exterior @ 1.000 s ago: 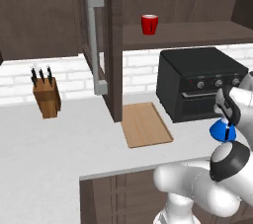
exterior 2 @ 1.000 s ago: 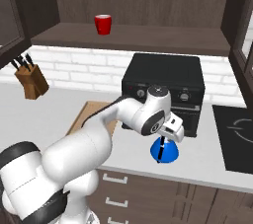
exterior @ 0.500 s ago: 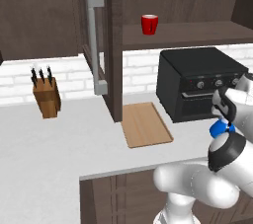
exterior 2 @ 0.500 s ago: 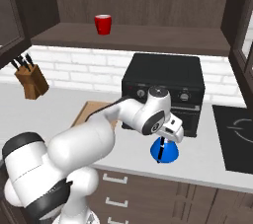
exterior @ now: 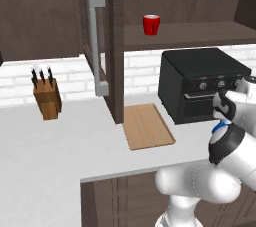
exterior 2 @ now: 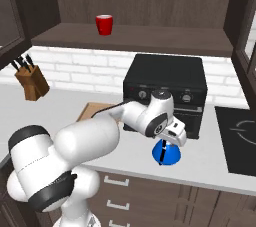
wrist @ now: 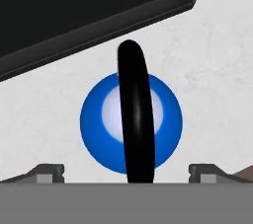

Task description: Pick the kettle from the counter and place it on the tray. Then pick the mug from the cabinet and place it on the tray. Then close the cabinet doors.

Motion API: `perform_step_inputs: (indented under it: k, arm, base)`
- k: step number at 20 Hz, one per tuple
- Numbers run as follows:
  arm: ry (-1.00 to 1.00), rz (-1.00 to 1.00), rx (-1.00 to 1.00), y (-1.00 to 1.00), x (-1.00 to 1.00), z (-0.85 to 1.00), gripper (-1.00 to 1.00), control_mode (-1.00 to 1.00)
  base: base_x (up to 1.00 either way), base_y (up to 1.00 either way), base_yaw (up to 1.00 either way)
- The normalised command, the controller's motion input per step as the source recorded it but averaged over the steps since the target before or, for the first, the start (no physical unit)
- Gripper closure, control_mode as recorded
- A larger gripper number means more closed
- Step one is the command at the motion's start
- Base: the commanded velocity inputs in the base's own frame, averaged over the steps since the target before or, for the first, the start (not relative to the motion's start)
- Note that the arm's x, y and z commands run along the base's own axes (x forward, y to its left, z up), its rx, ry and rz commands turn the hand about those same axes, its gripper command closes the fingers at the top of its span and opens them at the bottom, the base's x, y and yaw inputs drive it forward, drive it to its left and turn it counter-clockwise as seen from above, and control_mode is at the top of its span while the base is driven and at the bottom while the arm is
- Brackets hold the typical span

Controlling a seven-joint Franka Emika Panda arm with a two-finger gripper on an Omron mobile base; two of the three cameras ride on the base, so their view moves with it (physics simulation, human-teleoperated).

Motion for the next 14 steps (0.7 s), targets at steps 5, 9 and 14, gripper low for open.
perform_step_inputs:
  k: [5,9,14]
  arm:
    - [0.01,0.00,0.00,-0.04,0.00,-0.15,-1.00,-1.00]
    - [0.02,0.00,0.00,-0.02,0.04,-0.17,-1.00,-1.00]
    - [0.00,0.00,0.00,-0.02,0.00,-0.03,1.00,-1.00]
  base:
    - [0.00,0.00,0.00]
    - [0.00,0.00,0.00]
    - [0.00,0.00,0.00]
